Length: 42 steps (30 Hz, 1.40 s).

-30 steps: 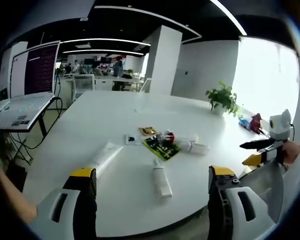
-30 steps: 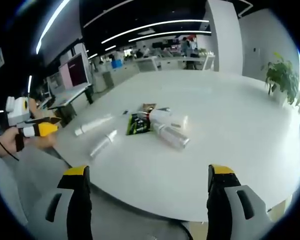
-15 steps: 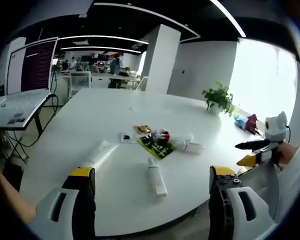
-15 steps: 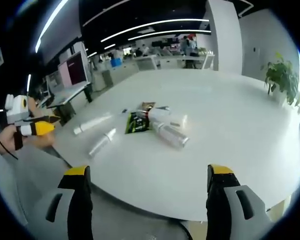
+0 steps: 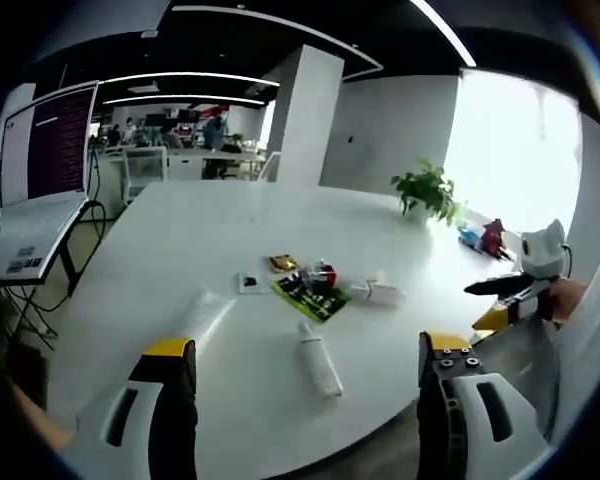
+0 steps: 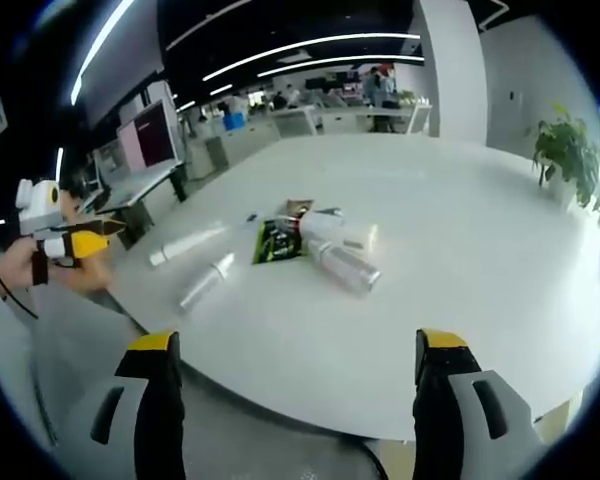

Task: Arrange the skincare products in the storage area until every visible bottle or jar stands upright without overlapping.

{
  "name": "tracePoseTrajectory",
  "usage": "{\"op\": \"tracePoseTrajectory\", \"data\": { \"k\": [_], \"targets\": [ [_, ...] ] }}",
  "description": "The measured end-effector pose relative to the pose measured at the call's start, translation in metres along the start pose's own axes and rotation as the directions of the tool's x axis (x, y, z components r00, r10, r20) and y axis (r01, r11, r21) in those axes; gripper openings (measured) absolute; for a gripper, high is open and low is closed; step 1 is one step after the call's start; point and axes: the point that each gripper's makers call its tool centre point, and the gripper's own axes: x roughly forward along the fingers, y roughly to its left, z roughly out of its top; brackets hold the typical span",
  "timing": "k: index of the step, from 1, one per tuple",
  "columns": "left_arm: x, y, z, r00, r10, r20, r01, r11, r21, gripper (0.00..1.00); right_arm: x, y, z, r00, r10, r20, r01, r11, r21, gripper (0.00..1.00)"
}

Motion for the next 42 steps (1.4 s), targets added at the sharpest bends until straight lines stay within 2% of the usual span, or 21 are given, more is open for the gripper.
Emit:
{"op": "tracePoseTrajectory", "data": {
  "k": [6, 12, 20, 25, 33, 38, 42],
  "targets": [
    [0.005, 0.01, 0.002, 1.0, 0.005, -0.013, -0.005, 0.999, 0.039, 0.91, 0.002, -0.001, -0.001, 1.0, 0.0, -0.001, 0.0, 1.0, 0.001, 0.96],
    [0.009, 0.022, 0.001, 0.999, 0.033, -0.019, -0.033, 0.999, 0.009, 0.9, 0.001, -0.002, -0.001, 1.0, -0.007, -0.005, 0.007, 1.0, 0.003, 0.96],
    [0.013, 0.034, -0.011, 0.996, 0.039, -0.083, -0.038, 0.999, 0.016, 0.89, 0.001, -0.002, -0.001, 1.0, -0.007, -0.008, 0.007, 1.0, -0.002, 0.94],
    [0.016, 0.035, -0.02, 0.99, 0.021, -0.139, -0.017, 0.999, 0.036, 0.87, 0.0, -0.003, -0.002, 1.0, -0.015, -0.013, 0.015, 1.0, -0.004, 0.94],
    [0.023, 0.043, -0.02, 0.982, 0.024, -0.187, -0.012, 0.998, 0.065, 0.86, 0.001, -0.003, -0.003, 1.0, -0.014, -0.016, 0.014, 1.0, -0.009, 0.94],
    [0.03, 0.048, -0.019, 0.975, 0.018, -0.221, 0.007, 0.994, 0.109, 0.86, 0.002, -0.005, -0.003, 1.0, -0.022, -0.016, 0.022, 1.0, -0.008, 0.93],
    [0.037, 0.054, -0.019, 0.973, 0.018, -0.229, 0.005, 0.995, 0.099, 0.83, 0.003, -0.006, -0.004, 1.0, -0.02, -0.02, 0.02, 1.0, -0.006, 0.93]
  ]
}}
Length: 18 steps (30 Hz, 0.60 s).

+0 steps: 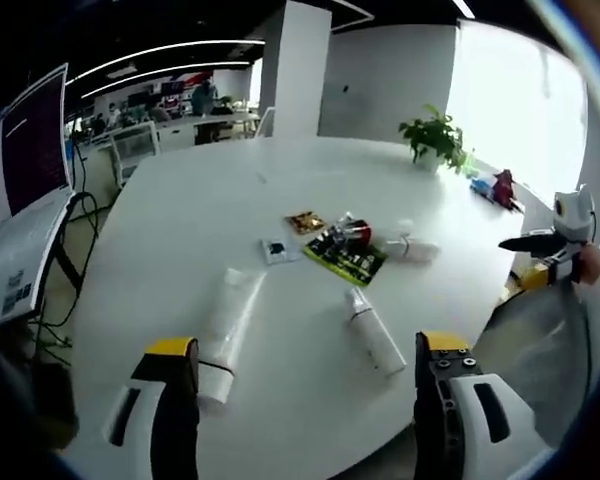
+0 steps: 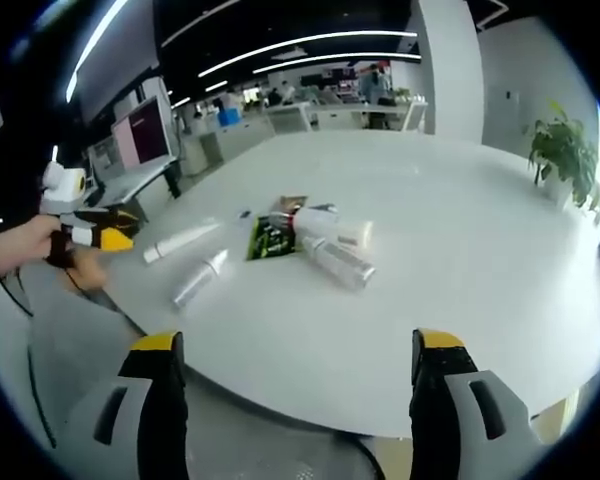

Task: Arrange the skincare products in the storage area until every visible bottle or jar stands upright without overlapping.

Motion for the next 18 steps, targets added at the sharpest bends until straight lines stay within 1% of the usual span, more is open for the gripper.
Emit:
{"op": "tracePoseTrajectory", "data": {
  "k": [3, 4, 5, 7, 10, 13, 18],
  "targets": [
    [0.003, 0.005, -0.001, 1.0, 0.001, -0.015, -0.001, 1.0, 0.004, 0.81, 0.0, 0.0, 0.0, 1.0, -0.002, -0.001, 0.002, 1.0, -0.001, 0.93],
    [0.005, 0.012, -0.002, 1.0, 0.003, -0.023, -0.003, 1.0, 0.007, 0.81, 0.0, 0.0, 0.0, 1.0, -0.003, -0.003, 0.003, 1.0, -0.002, 0.92],
    [0.006, 0.015, -0.003, 1.0, 0.004, -0.029, -0.004, 1.0, 0.006, 0.81, 0.0, 0.0, 0.0, 1.0, -0.001, -0.004, 0.001, 1.0, -0.003, 0.92],
    [0.007, 0.014, -0.003, 0.999, 0.007, -0.045, -0.007, 1.0, 0.002, 0.8, 0.0, 0.001, 0.0, 1.0, 0.001, -0.006, -0.001, 1.0, -0.005, 0.92],
    [0.011, 0.02, -0.008, 0.998, 0.007, -0.062, -0.007, 1.0, 0.003, 0.8, 0.001, 0.001, -0.001, 1.0, 0.002, -0.008, -0.002, 1.0, -0.008, 0.91],
    [0.015, 0.032, -0.012, 0.997, 0.007, -0.083, -0.006, 1.0, 0.01, 0.79, 0.0, 0.001, 0.0, 1.0, 0.001, -0.01, -0.001, 1.0, -0.009, 0.91],
    [0.02, 0.037, -0.012, 0.994, 0.008, -0.111, -0.005, 1.0, 0.028, 0.77, 0.0, 0.001, 0.0, 1.0, -0.003, -0.01, 0.003, 1.0, -0.009, 0.91]
  ]
}}
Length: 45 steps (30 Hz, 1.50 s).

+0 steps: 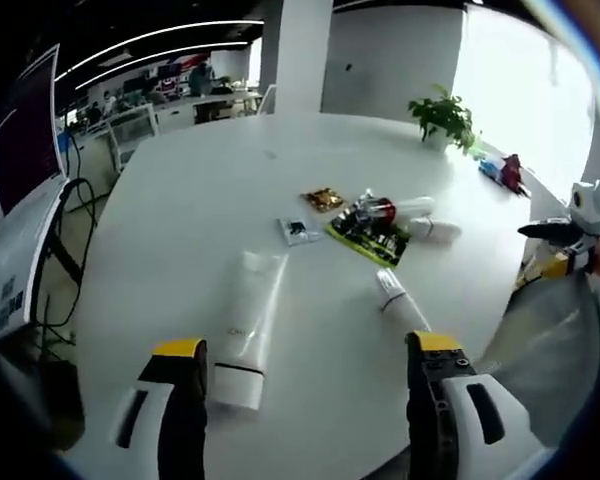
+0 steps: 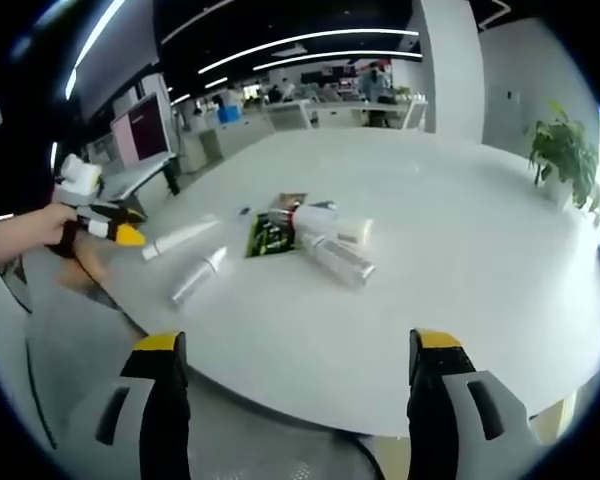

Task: Arrange the skincare products in the storage area until every visible bottle or jar stands upright without overlapping.

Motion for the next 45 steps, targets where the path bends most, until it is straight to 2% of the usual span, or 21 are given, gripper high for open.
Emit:
{"op": "tracePoseTrajectory", "data": {
  "k": [6, 14, 17, 20, 28, 31, 35, 36, 39, 42, 45],
  "targets": [
    [0.01, 0.009, -0.002, 0.999, -0.005, -0.032, 0.005, 1.0, 0.0, 0.75, 0.0, -0.002, -0.001, 1.0, -0.007, -0.001, 0.007, 1.0, 0.001, 0.91],
    [0.023, 0.017, -0.007, 0.994, -0.017, -0.104, 0.02, 1.0, 0.024, 0.73, -0.001, -0.002, -0.001, 1.0, -0.014, -0.005, 0.014, 1.0, -0.003, 0.9],
    [0.027, 0.031, -0.021, 0.981, 0.007, -0.192, -0.002, 1.0, 0.028, 0.71, -0.001, -0.003, -0.002, 1.0, -0.017, -0.006, 0.017, 1.0, -0.007, 0.9],
    [0.03, 0.037, -0.025, 0.974, 0.011, -0.226, -0.001, 0.999, 0.044, 0.69, -0.001, -0.003, -0.002, 1.0, -0.021, -0.009, 0.02, 1.0, -0.011, 0.9],
    [0.038, 0.045, -0.022, 0.963, 0.02, -0.269, 0.004, 0.996, 0.086, 0.67, 0.0, -0.004, -0.004, 0.999, -0.03, -0.02, 0.029, 0.999, -0.031, 0.89],
    [0.048, 0.049, -0.026, 0.95, 0.02, -0.311, 0.014, 0.994, 0.105, 0.66, 0.002, -0.005, -0.006, 0.999, -0.032, -0.026, 0.031, 0.999, -0.04, 0.89],
    [0.05, 0.049, -0.028, 0.932, 0.026, -0.361, 0.026, 0.99, 0.139, 0.62, 0.004, -0.007, -0.007, 0.999, -0.039, -0.03, 0.038, 0.999, -0.039, 0.89],
    [0.05, 0.047, -0.03, 0.924, 0.029, -0.381, 0.029, 0.989, 0.145, 0.61, 0.004, -0.007, -0.006, 0.999, -0.039, -0.027, 0.038, 0.999, -0.034, 0.89],
    [0.055, 0.05, -0.029, 0.915, 0.03, -0.403, 0.034, 0.988, 0.15, 0.57, 0.004, -0.007, -0.007, 0.999, -0.041, -0.03, 0.04, 0.999, -0.033, 0.88],
    [0.056, 0.052, -0.032, 0.889, 0.04, -0.456, 0.045, 0.984, 0.174, 0.5, 0.003, -0.005, -0.006, 0.999, -0.042, -0.032, 0.04, 0.999, -0.037, 0.88],
    [0.063, 0.054, -0.028, 0.882, 0.037, -0.47, 0.063, 0.979, 0.195, 0.5, 0.002, -0.004, -0.005, 0.999, -0.044, -0.033, 0.042, 0.998, -0.037, 0.88]
  ]
}}
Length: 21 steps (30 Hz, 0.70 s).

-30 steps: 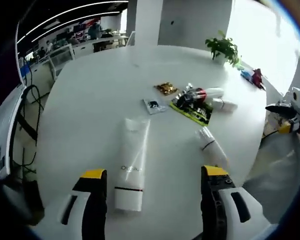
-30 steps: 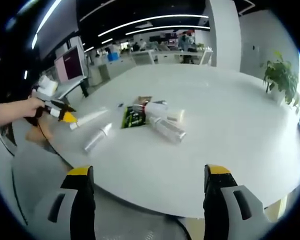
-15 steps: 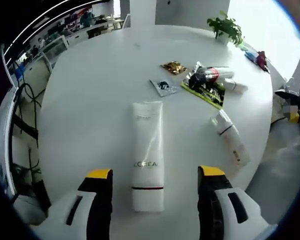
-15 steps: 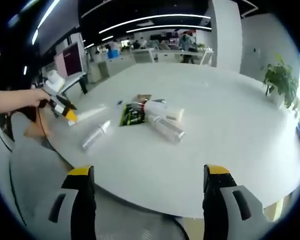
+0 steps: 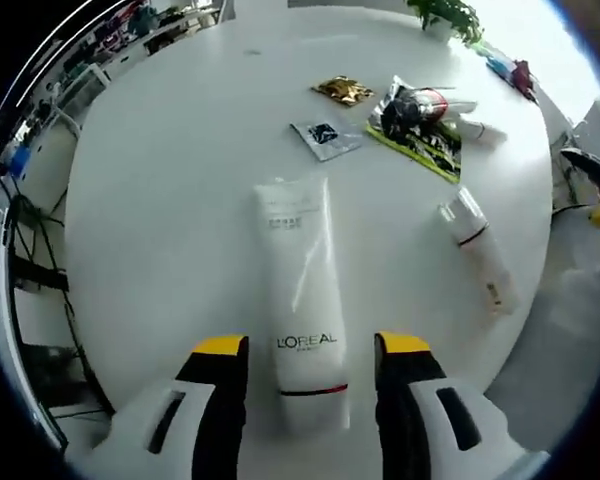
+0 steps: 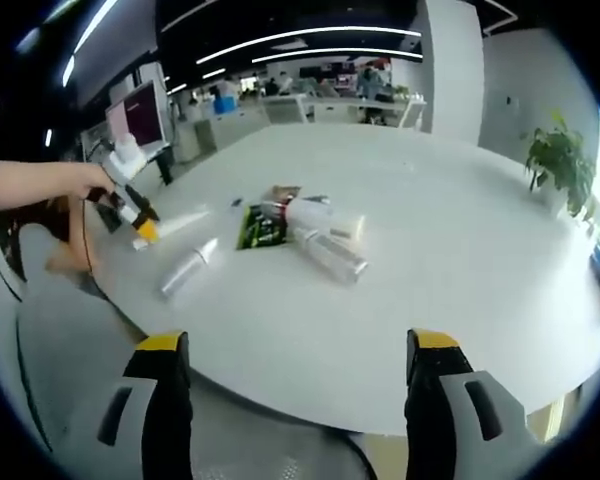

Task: Arrange the skincare products in the storage area until every visible bottle or jar stands upright without overlapping.

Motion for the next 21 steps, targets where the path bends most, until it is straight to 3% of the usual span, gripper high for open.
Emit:
{"op": "tracePoseTrajectory", "data": {
  "k": [21],
  "targets": [
    [0.009, 0.007, 0.001, 0.994, 0.002, -0.107, 0.003, 0.999, 0.047, 0.41, 0.001, -0.001, 0.0, 1.0, -0.007, -0.008, 0.007, 1.0, -0.009, 0.88]
  ]
}}
